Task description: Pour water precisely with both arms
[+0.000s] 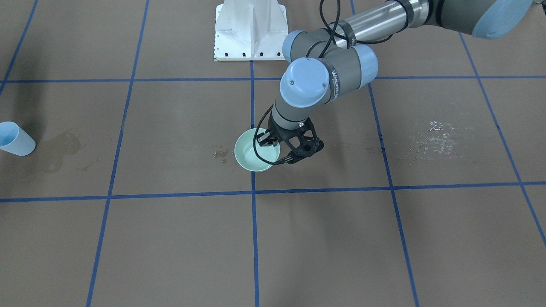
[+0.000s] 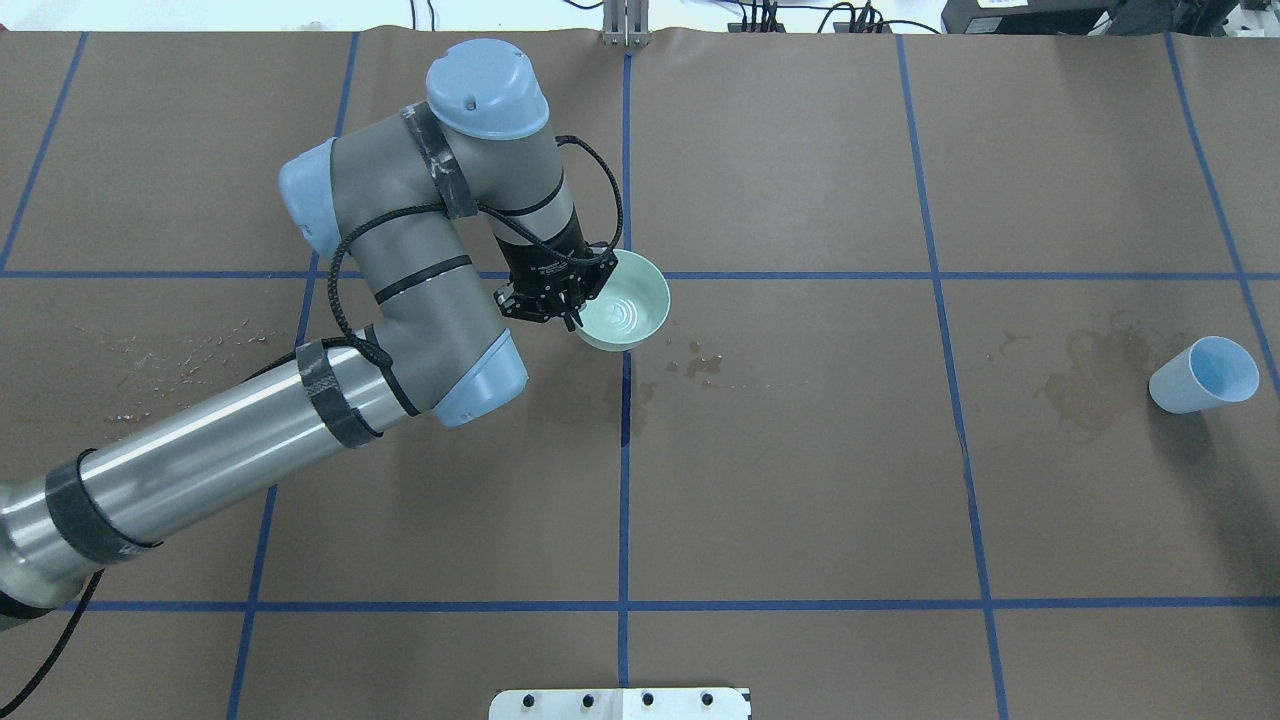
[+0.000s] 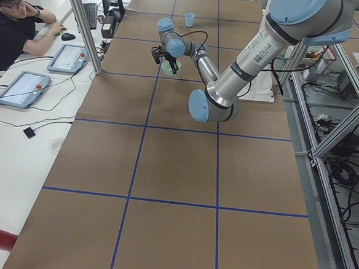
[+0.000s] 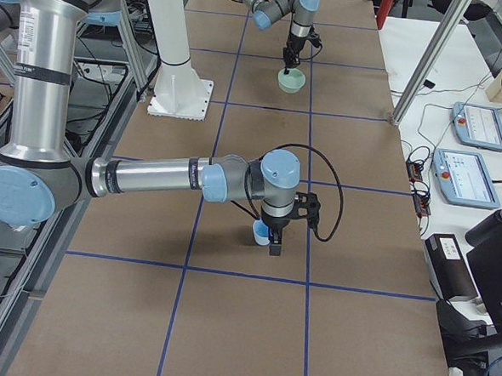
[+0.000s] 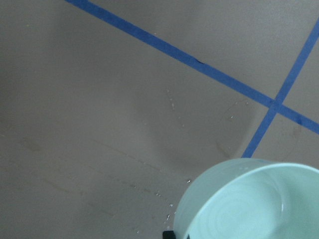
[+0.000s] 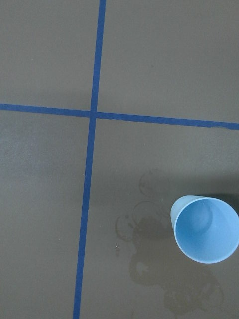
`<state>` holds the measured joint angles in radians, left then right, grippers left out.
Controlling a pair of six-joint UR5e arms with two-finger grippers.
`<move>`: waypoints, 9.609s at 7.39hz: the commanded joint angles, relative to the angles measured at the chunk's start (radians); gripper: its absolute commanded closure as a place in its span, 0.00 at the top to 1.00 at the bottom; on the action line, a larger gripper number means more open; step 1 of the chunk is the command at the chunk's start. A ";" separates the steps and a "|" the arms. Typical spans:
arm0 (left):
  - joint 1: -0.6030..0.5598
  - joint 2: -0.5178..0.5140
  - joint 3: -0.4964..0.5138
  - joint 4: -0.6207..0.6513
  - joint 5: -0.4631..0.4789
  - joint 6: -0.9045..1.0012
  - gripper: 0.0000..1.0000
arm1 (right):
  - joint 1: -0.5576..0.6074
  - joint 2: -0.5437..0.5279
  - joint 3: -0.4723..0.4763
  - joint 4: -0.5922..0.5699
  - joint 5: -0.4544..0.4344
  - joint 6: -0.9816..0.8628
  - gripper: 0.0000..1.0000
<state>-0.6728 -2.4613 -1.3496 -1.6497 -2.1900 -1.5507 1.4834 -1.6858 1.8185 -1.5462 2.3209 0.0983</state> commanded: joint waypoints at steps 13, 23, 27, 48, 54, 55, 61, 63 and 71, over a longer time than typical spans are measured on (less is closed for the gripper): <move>-0.070 0.054 -0.130 -0.047 0.101 -0.002 1.00 | -0.234 -0.323 0.224 0.491 -0.315 0.627 0.99; -0.051 0.097 -0.175 -0.021 0.134 0.000 1.00 | -1.121 -0.483 0.133 0.827 -1.254 1.368 1.00; -0.045 0.100 -0.174 -0.022 0.168 0.004 1.00 | -1.190 -0.385 -0.011 0.827 -1.478 1.405 1.00; -0.037 0.125 -0.166 -0.022 0.173 0.004 1.00 | -1.212 -0.285 -0.228 0.971 -1.641 1.374 1.00; -0.037 0.127 -0.168 -0.022 0.173 0.004 1.00 | -1.157 -0.256 -0.229 0.972 -1.635 1.330 1.00; -0.037 0.130 -0.168 -0.022 0.173 0.004 1.00 | -1.152 -0.256 -0.229 0.972 -1.635 1.324 1.00; -0.037 0.130 -0.168 -0.022 0.173 0.004 1.00 | -1.123 -0.230 -0.251 0.971 -1.632 1.301 1.00; -0.037 0.130 -0.169 -0.022 0.171 0.004 1.00 | -1.109 -0.227 -0.263 0.971 -1.626 1.298 1.00; -0.040 0.130 -0.181 -0.022 0.170 0.006 1.00 | -0.676 -0.097 -0.266 1.238 -1.055 0.772 0.00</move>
<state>-0.7117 -2.3321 -1.5237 -1.6720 -2.0190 -1.5460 0.6955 -1.8307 1.5413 -0.3302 1.1004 0.9677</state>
